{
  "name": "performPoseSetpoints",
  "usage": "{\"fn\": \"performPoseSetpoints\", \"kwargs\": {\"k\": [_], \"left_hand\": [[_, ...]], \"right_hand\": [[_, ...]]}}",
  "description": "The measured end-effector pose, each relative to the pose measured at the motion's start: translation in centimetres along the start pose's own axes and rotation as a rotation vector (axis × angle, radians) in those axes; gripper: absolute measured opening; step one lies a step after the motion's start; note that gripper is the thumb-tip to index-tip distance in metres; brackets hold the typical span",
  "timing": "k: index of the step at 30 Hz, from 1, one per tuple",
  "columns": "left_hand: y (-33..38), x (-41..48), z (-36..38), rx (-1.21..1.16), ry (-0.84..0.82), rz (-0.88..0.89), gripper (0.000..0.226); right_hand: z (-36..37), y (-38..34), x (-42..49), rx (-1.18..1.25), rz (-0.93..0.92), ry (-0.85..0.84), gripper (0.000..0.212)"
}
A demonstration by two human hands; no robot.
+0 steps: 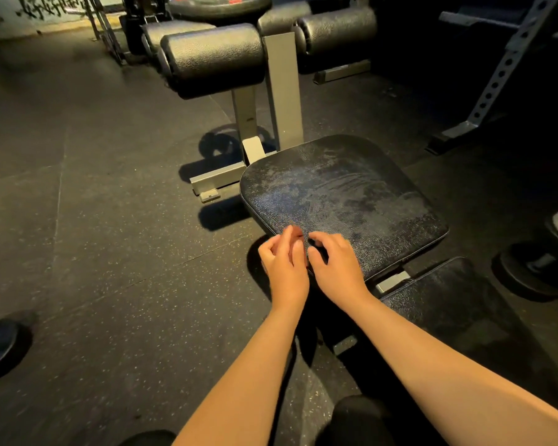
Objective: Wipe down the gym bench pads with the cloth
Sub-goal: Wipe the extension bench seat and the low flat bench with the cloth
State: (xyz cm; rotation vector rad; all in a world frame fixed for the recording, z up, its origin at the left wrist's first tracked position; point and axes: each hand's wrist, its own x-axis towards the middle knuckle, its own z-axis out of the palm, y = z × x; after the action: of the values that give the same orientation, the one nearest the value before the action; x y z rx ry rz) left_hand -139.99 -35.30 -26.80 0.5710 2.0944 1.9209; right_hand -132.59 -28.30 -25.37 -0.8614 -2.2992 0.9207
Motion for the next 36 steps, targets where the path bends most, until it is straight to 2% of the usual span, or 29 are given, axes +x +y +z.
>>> {"fn": "performPoseSetpoints", "kwargs": {"k": [3,7,10,14,23,26,28,30,32,36], "left_hand": [[-0.9,-2.4,-0.5,-0.017,-0.063,0.028,0.035],[-0.2,-0.5,-2.0,0.13,-0.171,0.07,0.036],[1.3,2.4,-2.1,0.257,-0.127,0.031,0.041],[1.9,-0.7,0.0,0.39,-0.105,-0.015,0.044],[1.9,-5.2,0.0,0.336,-0.165,-0.044,0.045],[4.4,-5.1,0.5,0.213,-0.136,-0.055,0.047],[6.3,-5.0,1.8,0.091,-0.176,-0.055,0.044],[7.5,-4.3,3.1,0.07,-0.229,-0.037,0.041],[7.9,-3.3,3.9,0.129,-0.27,-0.054,0.039],[7.6,-1.0,4.9,0.359,-0.35,0.034,0.039]], "right_hand": [[-0.1,-0.4,-0.2,0.027,0.013,-0.012,0.028],[-1.1,-0.2,-0.7,0.061,-0.009,-0.039,0.025],[-1.7,0.2,-1.5,0.05,-0.016,-0.059,0.028],[-2.2,-0.2,-2.7,0.095,0.025,-0.044,0.028],[-4.1,0.4,-4.4,0.187,0.062,-0.088,0.029],[-5.2,0.0,-4.0,0.361,0.097,-0.115,0.033],[-6.0,-0.5,-3.3,0.502,0.123,-0.122,0.035],[-6.6,-0.3,-2.1,0.536,0.131,-0.089,0.038],[-7.1,0.3,-0.7,0.437,0.139,-0.057,0.043],[-8.4,2.0,2.2,0.165,0.103,0.037,0.045]]}}
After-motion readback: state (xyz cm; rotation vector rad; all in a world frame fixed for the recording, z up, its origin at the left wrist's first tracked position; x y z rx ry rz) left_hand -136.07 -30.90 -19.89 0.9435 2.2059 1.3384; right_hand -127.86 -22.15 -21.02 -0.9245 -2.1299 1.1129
